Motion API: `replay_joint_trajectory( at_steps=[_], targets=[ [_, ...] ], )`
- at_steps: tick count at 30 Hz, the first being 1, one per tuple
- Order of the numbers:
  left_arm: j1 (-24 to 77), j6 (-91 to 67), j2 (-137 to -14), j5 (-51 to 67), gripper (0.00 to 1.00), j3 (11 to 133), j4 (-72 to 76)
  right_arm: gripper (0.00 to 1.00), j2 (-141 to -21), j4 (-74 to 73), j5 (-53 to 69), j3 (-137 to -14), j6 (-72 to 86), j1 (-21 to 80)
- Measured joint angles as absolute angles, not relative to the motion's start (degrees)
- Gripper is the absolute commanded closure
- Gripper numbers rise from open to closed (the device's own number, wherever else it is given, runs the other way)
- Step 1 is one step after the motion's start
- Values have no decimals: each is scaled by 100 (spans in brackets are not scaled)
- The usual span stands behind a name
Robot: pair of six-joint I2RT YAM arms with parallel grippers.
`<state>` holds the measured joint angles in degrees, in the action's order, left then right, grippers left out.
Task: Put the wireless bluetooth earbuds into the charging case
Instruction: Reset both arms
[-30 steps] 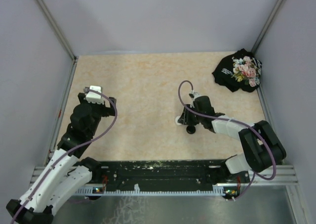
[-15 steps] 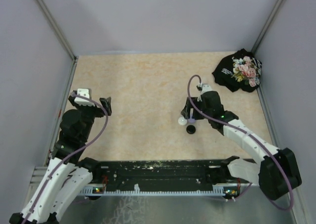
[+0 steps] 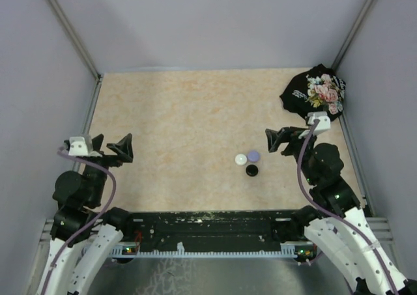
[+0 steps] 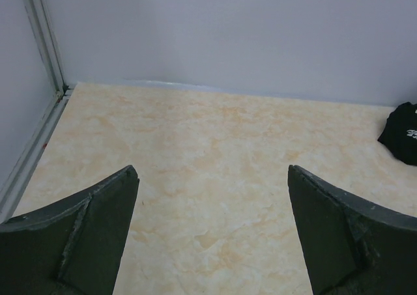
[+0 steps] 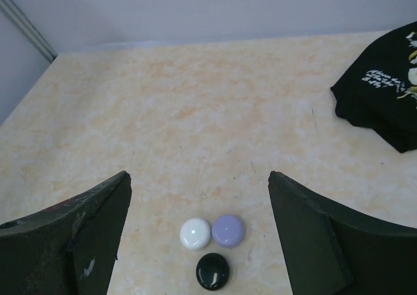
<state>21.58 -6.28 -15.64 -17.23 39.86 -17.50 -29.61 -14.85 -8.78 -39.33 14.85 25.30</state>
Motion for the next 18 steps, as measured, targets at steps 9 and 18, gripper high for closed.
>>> replay_joint_trajectory(
  at_steps=[9, 18],
  targets=[
    [2158, -884, -766, -1841, 0, 3828, -1966, 14, -2150, -1892, -1328, -3966, 1090, 2530],
    [2158, -917, -746, -1892, 0, 3555, -2067, 13, -2038, -1876, -1361, -3898, 945, 2530]
  ],
)
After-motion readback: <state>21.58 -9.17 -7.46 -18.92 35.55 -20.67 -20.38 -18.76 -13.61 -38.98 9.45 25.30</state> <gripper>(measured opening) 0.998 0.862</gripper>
